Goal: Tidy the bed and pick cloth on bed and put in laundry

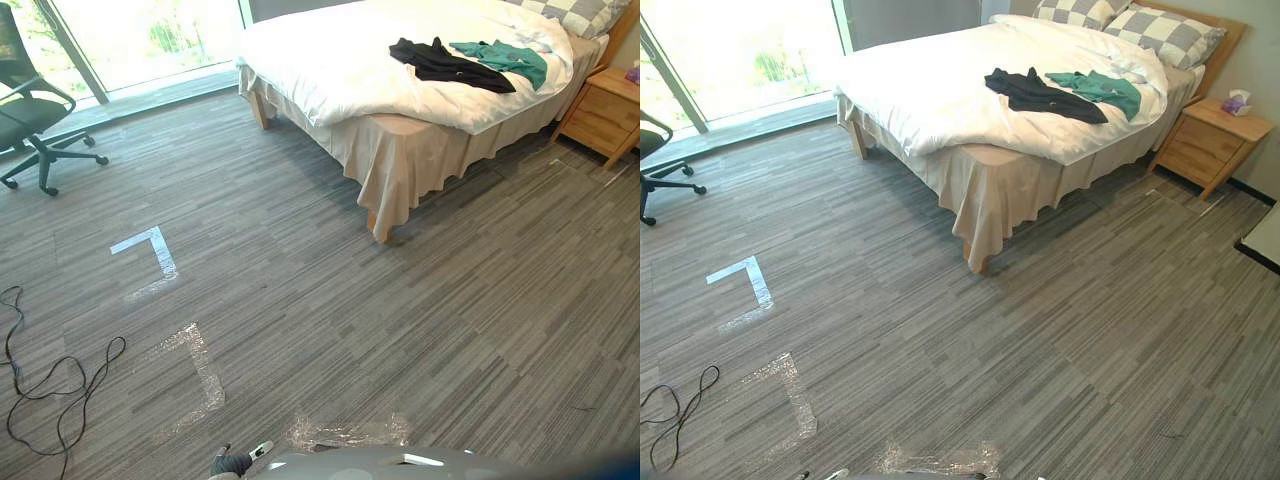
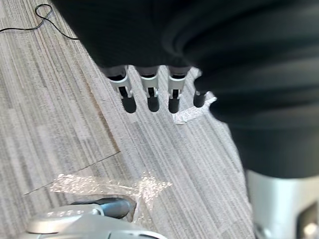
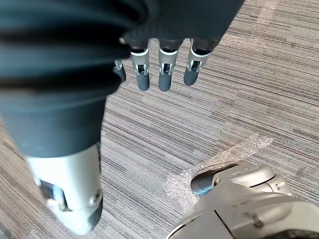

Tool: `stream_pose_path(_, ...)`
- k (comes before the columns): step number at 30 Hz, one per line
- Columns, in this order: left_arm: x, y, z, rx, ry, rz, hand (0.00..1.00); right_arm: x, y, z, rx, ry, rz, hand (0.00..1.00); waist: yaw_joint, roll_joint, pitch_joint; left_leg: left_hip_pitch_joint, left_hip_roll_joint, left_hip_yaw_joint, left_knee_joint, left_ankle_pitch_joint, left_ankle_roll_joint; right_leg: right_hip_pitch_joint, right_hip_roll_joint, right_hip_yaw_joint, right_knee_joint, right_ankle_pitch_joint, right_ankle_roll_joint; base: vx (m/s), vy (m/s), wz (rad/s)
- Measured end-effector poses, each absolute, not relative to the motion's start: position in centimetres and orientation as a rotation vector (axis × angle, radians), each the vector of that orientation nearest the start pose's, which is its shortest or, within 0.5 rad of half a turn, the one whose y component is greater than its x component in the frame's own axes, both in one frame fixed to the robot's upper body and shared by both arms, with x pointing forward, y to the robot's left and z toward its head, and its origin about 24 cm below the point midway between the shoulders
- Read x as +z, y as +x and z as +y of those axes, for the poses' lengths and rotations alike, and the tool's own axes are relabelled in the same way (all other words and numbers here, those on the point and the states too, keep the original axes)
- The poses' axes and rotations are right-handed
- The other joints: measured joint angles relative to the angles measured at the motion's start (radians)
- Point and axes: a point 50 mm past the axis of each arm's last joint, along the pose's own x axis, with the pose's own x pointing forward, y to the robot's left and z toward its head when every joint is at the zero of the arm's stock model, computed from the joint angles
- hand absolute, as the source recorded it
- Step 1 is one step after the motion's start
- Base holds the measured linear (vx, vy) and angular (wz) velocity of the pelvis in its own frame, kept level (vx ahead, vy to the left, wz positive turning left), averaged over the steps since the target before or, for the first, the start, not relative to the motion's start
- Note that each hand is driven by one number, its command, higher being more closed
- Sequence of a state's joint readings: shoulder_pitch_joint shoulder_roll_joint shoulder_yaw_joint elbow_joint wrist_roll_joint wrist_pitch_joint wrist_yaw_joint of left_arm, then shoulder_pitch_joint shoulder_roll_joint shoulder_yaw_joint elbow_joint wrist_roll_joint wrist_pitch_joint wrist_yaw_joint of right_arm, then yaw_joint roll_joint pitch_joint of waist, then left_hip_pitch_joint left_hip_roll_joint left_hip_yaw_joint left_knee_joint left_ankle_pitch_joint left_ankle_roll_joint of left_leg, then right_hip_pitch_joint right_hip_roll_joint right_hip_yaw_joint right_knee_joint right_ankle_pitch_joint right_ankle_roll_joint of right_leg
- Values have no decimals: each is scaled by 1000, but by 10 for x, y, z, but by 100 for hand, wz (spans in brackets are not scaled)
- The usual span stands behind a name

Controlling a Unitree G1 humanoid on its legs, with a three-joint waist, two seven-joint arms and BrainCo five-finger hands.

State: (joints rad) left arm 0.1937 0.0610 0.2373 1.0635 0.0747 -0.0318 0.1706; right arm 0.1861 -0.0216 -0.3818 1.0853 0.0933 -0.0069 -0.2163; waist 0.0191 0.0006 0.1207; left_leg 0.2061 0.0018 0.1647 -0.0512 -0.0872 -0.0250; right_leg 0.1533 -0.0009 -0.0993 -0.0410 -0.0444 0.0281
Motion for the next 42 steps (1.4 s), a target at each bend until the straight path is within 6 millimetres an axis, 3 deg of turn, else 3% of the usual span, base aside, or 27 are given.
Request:
stream_pose_path(16,-166,49,213,373,131,1204,0,-168,31,-214,-692,155,1221,0,-3,3,29,-16,23,53,2,-5,4,-32,24,35,0,7,-28,-37,-43,-9)
stream_pose_path(21,-164,57,217,364,154,1188,0,-168,33,-209,-707,182,1212,0,-1,-20,51,-13,41,98,33,-29,-15,-155,26,37,263,-124,-25,21,-75,-22)
stream_pose_path(23,-163,61,221,356,173,1178,0,-168,35,-208,-714,193,1204,0,-4,-30,64,-10,41,132,39,-35,-19,-209,2,-16,360,-180,-7,-4,-85,-39)
stream_pose_path(25,-162,65,224,355,185,1171,0,-168,33,-205,-725,211,1208,0,-12,-45,75,2,46,162,51,-47,-25,-212,-57,-160,393,-231,-38,52,-106,-33)
stream_pose_path(26,-163,65,224,350,189,1179,0,-169,33,-204,-732,216,1210,0,-26,-43,75,3,64,181,56,-51,-31,-205,-48,-195,378,-217,-58,93,-117,-28)
stream_pose_path(27,-164,67,221,339,188,1183,0,-168,35,-206,-728,208,1201,0,-27,-34,75,5,85,207,50,-51,-41,-199,-17,-198,340,-183,-53,85,-118,-36)
stream_pose_path(29,-164,71,214,325,175,1177,0,-166,41,-213,-724,181,1182,0,-12,1,78,8,117,263,31,-45,-55,-201,20,-218,293,-135,-21,66,-105,-87)
stream_pose_path(30,-165,74,210,318,171,1177,0,-163,57,-218,-713,167,1149,0,-11,21,93,29,131,323,3,-32,-68,-208,37,-251,294,-112,-9,50,-98,-101)
stream_pose_path(34,-164,79,210,311,181,1174,0,-163,62,-217,-713,170,1135,0,-41,29,97,68,140,389,-8,-20,-82,-220,40,-274,337,-116,-14,2,-54,-43)
stream_pose_path(36,-163,84,211,324,176,1156,0,-162,61,-215,-719,178,1128,0,-41,19,92,60,135,411,16,-20,-82,-213,36,-271,312,-142,-40,0,-75,-23)
stream_pose_path(37,-161,87,216,345,174,1136,0,-163,55,-210,-720,188,1140,0,-34,-3,81,53,124,422,44,-25,-89,-188,30,-272,263,-180,-61,64,-171,-25)
stream_pose_path(38,-161,86,217,369,154,1138,0,-163,54,-211,-726,190,1139,0,-31,-4,80,35,147,428,136,-59,-101,-154,36,-273,221,-184,-86,65,-156,-19)
stream_pose_path(39,-161,85,218,380,149,1137,0,-163,53,-211,-726,189,1140,0,-33,-3,79,8,172,425,223,-88,-100,-140,40,-276,202,-184,-83,131,-213,-6)
stream_pose_path(40,-158,91,218,399,127,1112,0,-163,49,-213,-724,181,1143,0,-36,-2,77,-75,250,423,459,-138,-84,-103,58,-275,159,-179,-75,153,-183,-1)
stream_pose_path(41,-157,95,215,414,103,1084,0,-161,48,-217,-717,159,1136,0,-26,21,69,-166,347,385,721,-132,-42,-59,88,-270,122,-176,-75,194,-207,-4)
stream_pose_path(42,-156,95,214,421,91,1079,0,-161,47,-219,-712,147,1137,0,-27,22,69,-194,369,360,786,-128,-33,-47,99,-266,111,-172,-84,201,-109,-18)
